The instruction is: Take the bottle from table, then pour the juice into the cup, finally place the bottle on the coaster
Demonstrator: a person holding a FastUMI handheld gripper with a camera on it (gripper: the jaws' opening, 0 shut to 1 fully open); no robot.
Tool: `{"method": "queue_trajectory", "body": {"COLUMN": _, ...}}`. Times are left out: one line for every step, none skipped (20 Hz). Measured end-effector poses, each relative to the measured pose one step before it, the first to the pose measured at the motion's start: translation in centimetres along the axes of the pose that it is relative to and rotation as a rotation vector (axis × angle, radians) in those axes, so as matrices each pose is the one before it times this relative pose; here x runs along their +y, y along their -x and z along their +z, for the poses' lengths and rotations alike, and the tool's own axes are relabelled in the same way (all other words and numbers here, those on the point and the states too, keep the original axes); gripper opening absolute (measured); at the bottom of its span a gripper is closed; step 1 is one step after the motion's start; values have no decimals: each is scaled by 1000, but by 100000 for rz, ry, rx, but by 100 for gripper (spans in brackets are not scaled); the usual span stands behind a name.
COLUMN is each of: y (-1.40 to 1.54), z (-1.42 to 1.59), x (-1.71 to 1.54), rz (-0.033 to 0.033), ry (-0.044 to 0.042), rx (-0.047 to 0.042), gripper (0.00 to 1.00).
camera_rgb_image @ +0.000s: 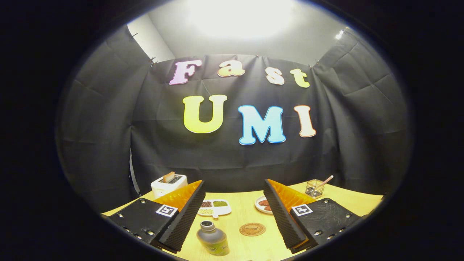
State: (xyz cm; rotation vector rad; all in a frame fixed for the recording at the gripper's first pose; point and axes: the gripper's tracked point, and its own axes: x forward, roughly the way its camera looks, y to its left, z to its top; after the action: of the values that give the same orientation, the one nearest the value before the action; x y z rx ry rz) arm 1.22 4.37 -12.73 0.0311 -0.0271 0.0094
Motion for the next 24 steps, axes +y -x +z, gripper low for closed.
{"method": "queue_trajectory", "body": {"y": -165, "z": -1247, "x": 572, "rz": 1517, "ry": -124, "rx": -53, "gripper": 99}}
{"method": "queue_trajectory", "body": {"y": -148, "z": -1017, "x": 615, "rz": 1392, "ry": 61, "rx": 299, "gripper": 99}}
{"method": "queue_trajectory", "body": {"y": -240, "z": -1262, "x": 638, "rz": 1460, "ry": 130, "rx": 968, "gripper": 99}}
{"method": "queue_trajectory", "body": {"y": -243, "z": -1134, "x": 276, "rz": 637, "ry": 485, "rx": 1200, "gripper": 99}}
{"method": "queue_trajectory", "body": {"y": -221, "z": -1040, "x": 289, "rz": 582, "ry": 810, "rx": 1035, "gripper": 99}}
{"method": "queue_trajectory", "body": {"y": -158, "z": -765, "x": 380, "rz": 572, "ry": 756, "rx": 698, "gripper": 99}}
{"method": "queue_trajectory", "body": {"y": -274, "z": -649, "x": 311, "rz": 424, "ry": 979, "rx": 284, "gripper": 99}}
{"method": "queue_trajectory", "body": {"y": -255, "z": -704, "x": 219, "rz": 339, "ry": 1258, "rx": 390, "gripper": 99}}
{"method": "queue_trajectory", "body": {"y": -180, "z": -668, "x": 148, "rz": 106, "ry": 1041, "rx": 444, "gripper": 99}}
{"method": "queue_trajectory", "body": {"y": -152, "z": -723, "x": 139, "rz": 529, "ry": 720, "rx": 649, "gripper": 99}}
{"method": "queue_trajectory", "body": {"y": -172, "z": -585, "x": 245, "rz": 527, "ry": 295, "rx": 440, "gripper": 99}}
{"method": "queue_trajectory", "body": {"y": -167, "z": -628, "x": 273, "rz": 749, "ry": -27, "rx": 341, "gripper": 99}}
{"method": "queue_trajectory", "body": {"y": -195, "z": -591, "x": 187, "rz": 283, "ry": -653, "rx": 291, "gripper": 99}}
{"method": "queue_trajectory", "body": {"y": -121, "z": -724, "x": 259, "rz": 436, "ry": -616, "rx": 710, "gripper": 99}}
{"method": "queue_trajectory", "body": {"y": -212, "z": -787, "x": 211, "rz": 455, "ry": -212, "rx": 1267, "gripper": 99}}
{"method": "queue_trajectory", "body": {"y": -225, "z": -844, "x": 39, "rz": 220, "ry": -67, "rx": 1299, "gripper": 99}}
{"method": "queue_trajectory", "body": {"y": -107, "z": -523, "x": 126, "rz": 267, "ry": 177, "rx": 902, "gripper": 99}}
{"method": "queue_trajectory", "body": {"y": -120, "z": -485, "x": 120, "rz": 211, "ry": 591, "rx": 822, "gripper": 99}}
{"method": "queue_trajectory", "body": {"y": -146, "z": -346, "x": 70, "rz": 143, "ry": 944, "rx": 618, "gripper": 99}}
{"method": "queue_trajectory", "body": {"y": -84, "z": -339, "x": 34, "rz": 125, "ry": 941, "rx": 537, "gripper": 99}}
{"method": "queue_trajectory", "body": {"y": -111, "z": -237, "x": 60, "rz": 296, "ry": 567, "rx": 566, "gripper": 99}}
{"method": "queue_trajectory", "body": {"y": -95, "z": -277, "x": 247, "rz": 812, "ry": 269, "rx": 198, "gripper": 99}}
{"method": "queue_trajectory", "body": {"y": -70, "z": -30, "x": 153, "rz": 355, "ry": 201, "rx": -274, "gripper": 99}}
{"method": "queue_trajectory", "body": {"y": -73, "z": -179, "x": -27, "rz": 105, "ry": 199, "rx": 275, "gripper": 99}}
